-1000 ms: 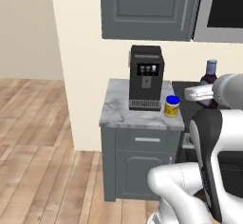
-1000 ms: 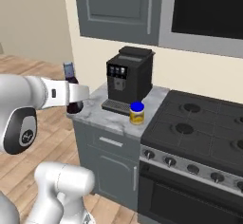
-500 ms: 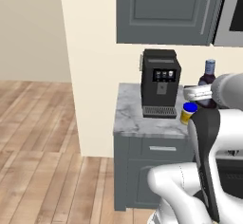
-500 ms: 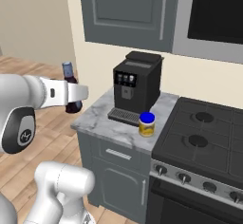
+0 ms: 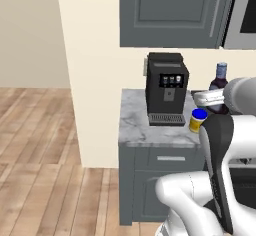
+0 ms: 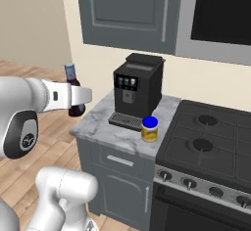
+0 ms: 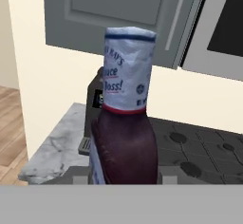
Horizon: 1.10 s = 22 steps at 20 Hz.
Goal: Take 2 condiments from the cabinet and move them on the counter near the stove.Make sure the condiments are lined up with each other, next to each other.
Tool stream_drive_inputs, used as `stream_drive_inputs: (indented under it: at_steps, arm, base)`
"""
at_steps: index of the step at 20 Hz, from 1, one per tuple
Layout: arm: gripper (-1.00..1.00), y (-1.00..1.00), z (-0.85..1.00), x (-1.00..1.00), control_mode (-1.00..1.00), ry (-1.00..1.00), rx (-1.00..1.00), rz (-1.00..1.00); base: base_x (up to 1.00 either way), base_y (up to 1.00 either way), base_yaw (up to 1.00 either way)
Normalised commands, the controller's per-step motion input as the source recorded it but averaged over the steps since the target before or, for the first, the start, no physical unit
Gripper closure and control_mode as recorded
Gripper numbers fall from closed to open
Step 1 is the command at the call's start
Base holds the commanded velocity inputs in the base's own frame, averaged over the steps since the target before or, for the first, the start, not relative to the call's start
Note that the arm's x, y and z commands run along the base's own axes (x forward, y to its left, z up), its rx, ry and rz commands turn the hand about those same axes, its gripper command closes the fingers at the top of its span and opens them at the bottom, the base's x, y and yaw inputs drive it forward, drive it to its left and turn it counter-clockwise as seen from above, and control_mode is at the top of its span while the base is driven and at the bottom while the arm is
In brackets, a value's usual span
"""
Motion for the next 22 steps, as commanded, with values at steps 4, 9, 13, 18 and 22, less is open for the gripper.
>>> stream_drive_inputs:
  at_steps: [4, 9, 13, 18, 22]
  arm:
    - [1.0, 0.0, 0.0, 0.0, 1.0, 0.0, 0.0, 0.0]
    - [1.0, 0.0, 0.0, 0.0, 1.0, 0.0, 0.0, 0.0]
    - [1.0, 0.0, 0.0, 0.0, 1.0, 0.0, 0.0, 0.0]
    - [1.0, 0.0, 0.0, 0.0, 1.0, 0.0, 0.0, 0.0]
    - [1.0, 0.0, 0.0, 0.0, 1.0, 0.0, 0.0, 0.0]
  base:
    - [0.2, 0.32, -0.3]
    - [0.21, 0.46, -0.36]
    - [0.21, 0.55, -0.28]
    - [0.3, 0.22, -0.11]
    - [0.57, 0.05, 0.0]
